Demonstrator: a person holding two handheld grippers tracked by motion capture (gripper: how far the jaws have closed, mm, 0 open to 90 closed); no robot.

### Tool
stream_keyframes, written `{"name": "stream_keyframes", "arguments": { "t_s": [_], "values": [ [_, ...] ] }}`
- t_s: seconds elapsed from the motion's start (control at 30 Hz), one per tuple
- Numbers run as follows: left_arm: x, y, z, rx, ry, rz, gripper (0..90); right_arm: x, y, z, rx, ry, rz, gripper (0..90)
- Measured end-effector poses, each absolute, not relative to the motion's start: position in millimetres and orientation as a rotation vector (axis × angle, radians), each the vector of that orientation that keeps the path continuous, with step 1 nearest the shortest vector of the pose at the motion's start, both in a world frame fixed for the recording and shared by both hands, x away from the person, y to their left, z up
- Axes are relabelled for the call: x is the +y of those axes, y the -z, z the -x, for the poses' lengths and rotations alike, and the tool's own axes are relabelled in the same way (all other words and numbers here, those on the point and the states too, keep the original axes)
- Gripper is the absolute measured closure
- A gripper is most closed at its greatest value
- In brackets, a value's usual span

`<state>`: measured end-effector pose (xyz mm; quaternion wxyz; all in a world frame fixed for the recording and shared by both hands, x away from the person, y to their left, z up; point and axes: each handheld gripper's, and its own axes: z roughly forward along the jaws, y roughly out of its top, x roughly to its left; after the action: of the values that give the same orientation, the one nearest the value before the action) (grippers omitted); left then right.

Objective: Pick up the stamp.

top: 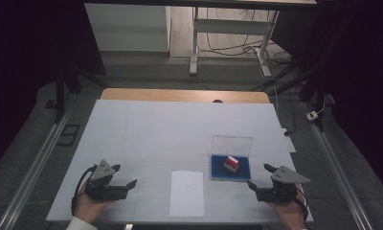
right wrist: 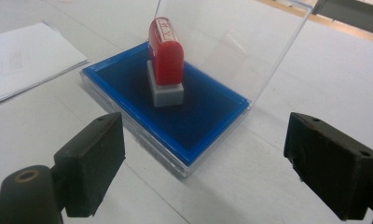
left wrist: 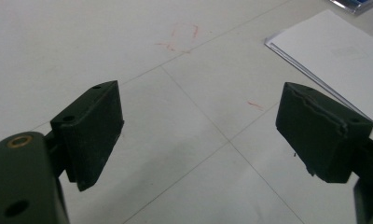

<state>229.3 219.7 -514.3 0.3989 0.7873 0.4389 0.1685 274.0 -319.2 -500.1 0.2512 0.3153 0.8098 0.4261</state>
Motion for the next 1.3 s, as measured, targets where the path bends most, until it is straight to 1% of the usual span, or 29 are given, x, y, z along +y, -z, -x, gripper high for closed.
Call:
{"name": "stream_keyframes", "arguments": {
  "t_s": [0.07, 0.43, 0.83, 1.07, 1.3],
  "values": [
    [219.2, 514.2, -227.5, 1.112, -0.436, -1.997, 15.1, -317.6, 501.1, -274.3, 2.217, -1.163, -0.864, 14.2],
    [218.6, 516.2, -225.4, 1.102, -0.436, -2.005, 16.2, -304.9, 501.4, -273.5, 2.24, -1.164, -0.836, 15.3],
    [218.0, 517.6, -231.1, 1.089, -0.426, -2.01, 17.2, -315.6, 504.1, -280.0, 2.23, -1.197, -0.899, 16.2],
    [216.3, 518.3, -227.2, 1.071, -0.435, -2.029, 17.4, -320.6, 501.6, -280.5, 2.209, -1.203, -0.913, 16.5],
    [216.6, 515.6, -226.4, 1.072, -0.441, -2.01, 17.6, -317.9, 498.7, -282.8, 2.219, -1.208, -0.901, 16.6]
  ]
}}
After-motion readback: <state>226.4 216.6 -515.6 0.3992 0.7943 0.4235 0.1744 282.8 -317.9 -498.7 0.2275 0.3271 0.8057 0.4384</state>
